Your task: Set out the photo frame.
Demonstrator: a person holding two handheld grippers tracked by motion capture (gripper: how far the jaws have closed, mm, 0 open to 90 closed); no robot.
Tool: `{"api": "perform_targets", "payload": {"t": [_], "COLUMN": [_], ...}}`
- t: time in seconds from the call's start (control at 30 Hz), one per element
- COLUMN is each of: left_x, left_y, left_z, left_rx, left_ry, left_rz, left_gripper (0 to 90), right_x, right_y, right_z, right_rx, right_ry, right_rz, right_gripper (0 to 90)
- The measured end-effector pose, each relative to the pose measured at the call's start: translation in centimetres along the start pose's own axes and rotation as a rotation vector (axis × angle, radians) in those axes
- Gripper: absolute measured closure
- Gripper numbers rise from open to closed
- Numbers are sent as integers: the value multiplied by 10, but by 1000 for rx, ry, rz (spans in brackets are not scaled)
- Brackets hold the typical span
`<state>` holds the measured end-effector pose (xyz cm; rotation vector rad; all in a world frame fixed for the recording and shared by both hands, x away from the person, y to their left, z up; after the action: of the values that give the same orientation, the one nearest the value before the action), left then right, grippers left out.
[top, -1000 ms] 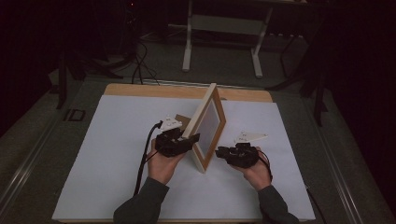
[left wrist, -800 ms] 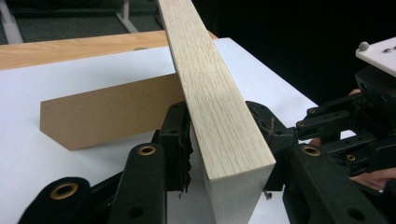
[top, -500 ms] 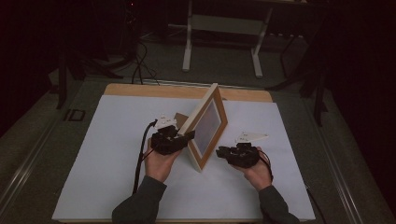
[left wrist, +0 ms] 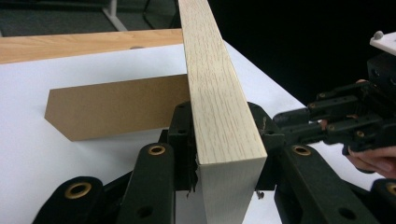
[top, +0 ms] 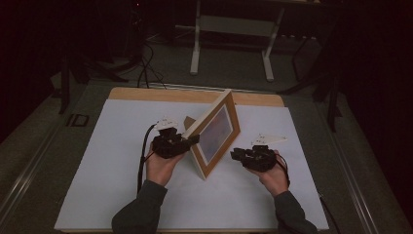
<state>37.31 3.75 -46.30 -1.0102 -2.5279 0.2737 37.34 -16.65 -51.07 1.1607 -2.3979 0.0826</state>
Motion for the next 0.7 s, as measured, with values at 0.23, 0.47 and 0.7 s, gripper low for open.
{"api": "perform_targets", "payload": {"t": [0.23, 0.47, 0.7], "left_x": [1, 4, 6], "left_y": [5, 10, 12], "left_z": [-1, -2, -3], "left_rx": [-3, -1, -26], "left_ry": [15, 28, 50], "left_rz": [33, 73, 106], "left_gripper": [687, 693, 694], "right_x": [5, 9, 11], "right_y": [-7, -13, -16], "right_z": [-3, -7, -9], "right_rx": [-14, -13, -16], "right_ry": [-24, -28, -37], "right_rz": [31, 50, 58], "right_gripper": [742, 741, 741]}}
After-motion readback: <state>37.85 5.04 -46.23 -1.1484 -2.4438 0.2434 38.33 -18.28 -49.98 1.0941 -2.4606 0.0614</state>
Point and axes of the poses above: each handheld gripper's, and its own axes: x roughly backward along the jaws, z roughly out of its underside, y roughly to its left, the point moved 8 cm from there along -x, roughly forward along the jaws, and after that the axes turned 8 degrees about -y, right-handed, at the moved point
